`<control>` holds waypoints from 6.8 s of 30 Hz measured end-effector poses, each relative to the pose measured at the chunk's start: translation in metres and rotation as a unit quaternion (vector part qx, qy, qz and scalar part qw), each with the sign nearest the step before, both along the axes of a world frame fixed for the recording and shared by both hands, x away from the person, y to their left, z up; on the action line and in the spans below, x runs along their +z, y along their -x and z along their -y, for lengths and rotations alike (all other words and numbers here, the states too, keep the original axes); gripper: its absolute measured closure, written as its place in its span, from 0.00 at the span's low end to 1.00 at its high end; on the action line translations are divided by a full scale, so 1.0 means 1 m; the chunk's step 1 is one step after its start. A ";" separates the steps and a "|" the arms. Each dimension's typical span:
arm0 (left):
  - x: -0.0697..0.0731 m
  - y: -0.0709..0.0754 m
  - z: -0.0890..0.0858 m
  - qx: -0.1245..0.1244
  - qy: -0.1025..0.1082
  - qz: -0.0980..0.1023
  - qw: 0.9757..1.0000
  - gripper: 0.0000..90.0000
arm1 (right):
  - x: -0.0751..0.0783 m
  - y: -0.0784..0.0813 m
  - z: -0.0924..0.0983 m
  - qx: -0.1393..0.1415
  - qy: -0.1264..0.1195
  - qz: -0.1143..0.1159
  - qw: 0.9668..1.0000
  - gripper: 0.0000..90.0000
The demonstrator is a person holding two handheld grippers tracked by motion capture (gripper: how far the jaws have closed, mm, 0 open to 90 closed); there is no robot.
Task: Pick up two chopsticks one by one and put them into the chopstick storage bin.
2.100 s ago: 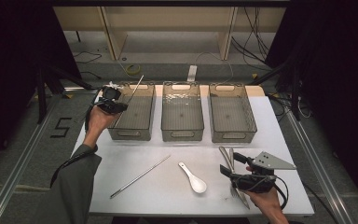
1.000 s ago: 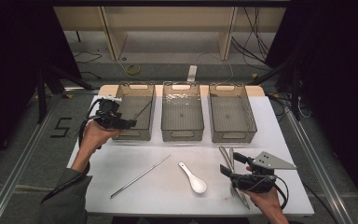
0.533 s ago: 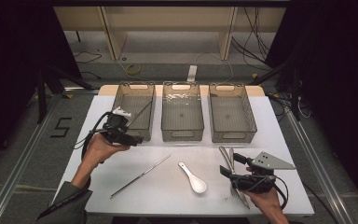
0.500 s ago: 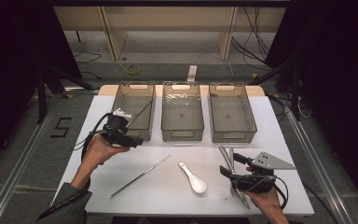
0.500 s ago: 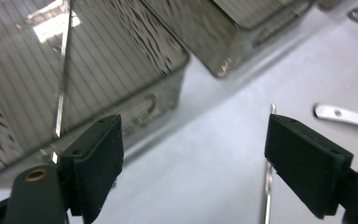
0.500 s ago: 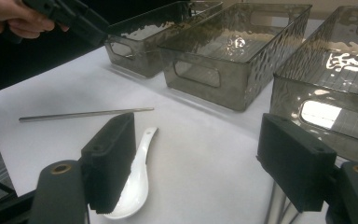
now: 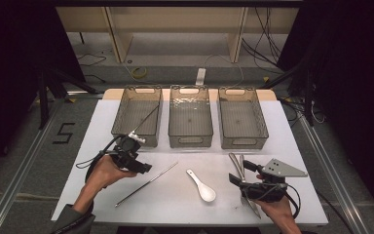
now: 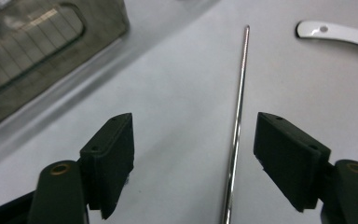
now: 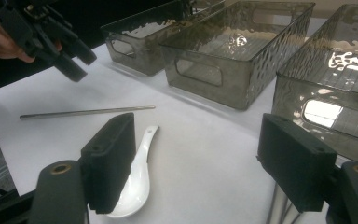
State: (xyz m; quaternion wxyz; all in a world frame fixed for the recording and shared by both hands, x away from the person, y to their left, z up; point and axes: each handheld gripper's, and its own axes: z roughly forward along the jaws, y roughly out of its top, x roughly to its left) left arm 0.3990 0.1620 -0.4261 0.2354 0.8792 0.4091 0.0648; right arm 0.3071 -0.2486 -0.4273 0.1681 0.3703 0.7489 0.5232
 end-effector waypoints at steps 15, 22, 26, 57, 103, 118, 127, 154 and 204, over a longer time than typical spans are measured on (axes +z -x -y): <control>-0.016 0.015 0.010 -0.031 -0.043 -0.030 0.998 0.46 | 0.000 0.000 -0.001 0.002 0.001 -0.001 1.000 0.31; -0.019 0.018 0.010 -0.037 -0.040 -0.032 0.998 0.55 | -0.001 0.000 -0.001 0.003 0.003 -0.003 1.000 0.31; -0.022 0.021 0.011 -0.046 -0.040 -0.041 0.997 0.58 | 0.000 0.000 -0.001 0.002 0.002 -0.002 1.000 0.31; -0.038 0.022 0.016 -0.079 -0.077 -0.056 0.992 0.93 | -0.001 0.000 -0.003 0.008 0.009 -0.004 1.000 0.31; 0.026 0.018 -0.026 -0.030 -0.007 0.040 0.999 0.95 | -0.001 -0.001 -0.003 0.007 0.010 -0.005 1.000 0.31; 0.055 -0.026 -0.045 0.025 0.031 0.086 0.995 0.95 | -0.003 -0.002 -0.001 0.002 0.010 -0.012 1.000 0.31; 0.058 -0.066 -0.052 0.061 0.039 0.090 0.993 0.94 | -0.003 -0.002 -0.001 0.004 0.009 -0.011 1.000 0.31; 0.057 -0.136 -0.042 0.096 0.031 0.094 0.990 0.94 | -0.003 -0.002 -0.001 0.009 0.005 -0.012 1.000 0.31; 0.031 -0.156 -0.050 0.132 0.100 0.107 0.980 0.47 | -0.004 -0.002 -0.001 0.012 0.005 -0.014 1.000 0.31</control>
